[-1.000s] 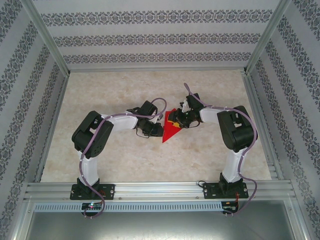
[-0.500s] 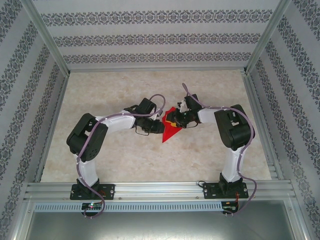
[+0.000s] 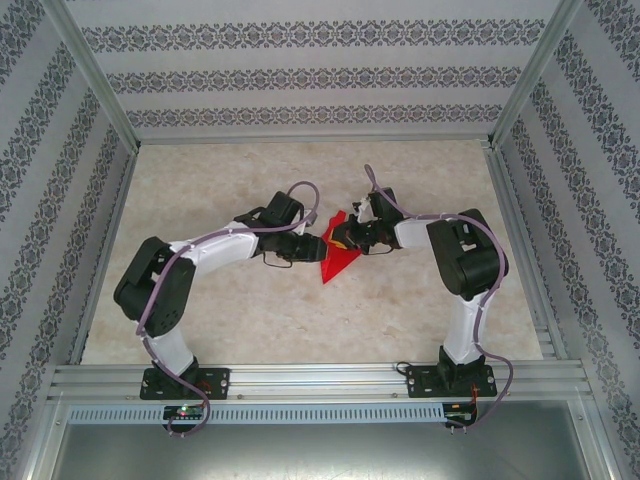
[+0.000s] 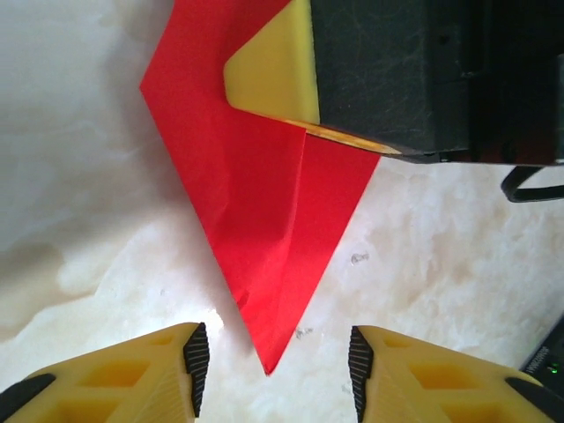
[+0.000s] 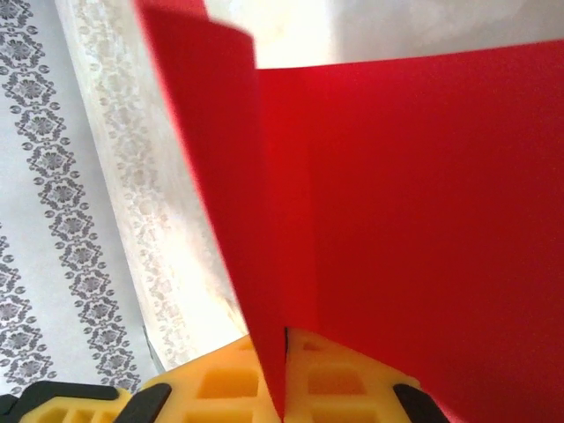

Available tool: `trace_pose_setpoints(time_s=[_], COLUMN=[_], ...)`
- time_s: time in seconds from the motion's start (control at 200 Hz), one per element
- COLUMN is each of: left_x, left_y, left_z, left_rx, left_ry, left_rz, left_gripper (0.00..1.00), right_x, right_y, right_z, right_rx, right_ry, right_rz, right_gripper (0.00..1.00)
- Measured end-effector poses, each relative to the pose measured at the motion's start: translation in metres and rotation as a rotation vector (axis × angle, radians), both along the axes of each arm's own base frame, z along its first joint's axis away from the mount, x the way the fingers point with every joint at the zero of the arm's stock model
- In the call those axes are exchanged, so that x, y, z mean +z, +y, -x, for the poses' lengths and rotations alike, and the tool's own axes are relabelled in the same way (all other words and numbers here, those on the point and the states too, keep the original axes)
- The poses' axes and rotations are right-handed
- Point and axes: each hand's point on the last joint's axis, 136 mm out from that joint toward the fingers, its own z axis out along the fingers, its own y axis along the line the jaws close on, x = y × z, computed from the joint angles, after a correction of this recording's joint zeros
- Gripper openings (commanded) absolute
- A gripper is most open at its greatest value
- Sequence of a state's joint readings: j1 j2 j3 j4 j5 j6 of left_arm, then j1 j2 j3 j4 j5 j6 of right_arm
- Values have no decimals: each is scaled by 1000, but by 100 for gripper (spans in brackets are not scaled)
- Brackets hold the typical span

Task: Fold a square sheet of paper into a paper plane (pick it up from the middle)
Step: Turn over the paper at the center of the table.

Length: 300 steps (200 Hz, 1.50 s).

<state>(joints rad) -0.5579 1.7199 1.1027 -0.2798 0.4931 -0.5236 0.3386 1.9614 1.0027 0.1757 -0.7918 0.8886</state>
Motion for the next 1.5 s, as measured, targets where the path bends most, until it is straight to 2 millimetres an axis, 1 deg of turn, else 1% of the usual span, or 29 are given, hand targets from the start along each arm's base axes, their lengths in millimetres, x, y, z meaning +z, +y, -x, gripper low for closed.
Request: trace_pose_setpoints(time_s=[0.045,0.07,0.11,0.225,0.255,0.305,0.38,0.42,0.495,0.525,0.57,0.729,0.884,0.944,1.089,1.219,1.329,1.499], left_x=[9,14,23,45,50,54,60,63,68,70,74,89,91,98,122,133,136,133], left_y=[3,5,8,15,18,23,32,35,39,39,39,35,34,32,25,19,17,14], left_z=[-1,-1,-1,0,2,3,6,7,9,10,11,11,10,8,-1,-5,-6,-4], left_rx=[14,23,39,79,95,124,175,200,247,262,283,353,412,422,434,433,434,427], left_ry=[-12,-19,-32,-75,-80,-86,-89,-90,-83,-78,-75,-51,-5,-1,-11,-7,4,25], left_rz=[14,23,39,89,105,128,165,191,240,260,296,435,526,567,690,757,780,782], left_gripper=[54,57,58,62,65,68,69,73,74,75,78,79,78,76,69,64,61,61], right_x=[5,9,17,49,56,68,85,94,109,115,121,146,161,165,173,178,185,192], right_y=[0,0,1,6,7,10,12,15,16,17,18,22,25,25,25,25,25,25], right_z=[0,0,0,-5,-6,-7,-8,-7,-7,-7,-6,-5,-4,-4,-5,-4,-5,-6], right_rx=[-1,-3,-5,-17,-18,-19,-22,-20,-22,-24,-21,-28,-37,-43,-61,-73,-79,-81], right_ry=[-6,-9,-19,-67,-81,-103,-128,-139,-161,-170,-179,-215,-230,-232,-225,-220,-225,-234], right_rz=[-8,-13,-27,-92,-108,-131,-162,-178,-204,-214,-224,-274,-317,-332,-375,-408,-436,-457], right_gripper=[4,3,3,3,3,3,3,3,3,3,3,3,2,2,2,2,2,1])
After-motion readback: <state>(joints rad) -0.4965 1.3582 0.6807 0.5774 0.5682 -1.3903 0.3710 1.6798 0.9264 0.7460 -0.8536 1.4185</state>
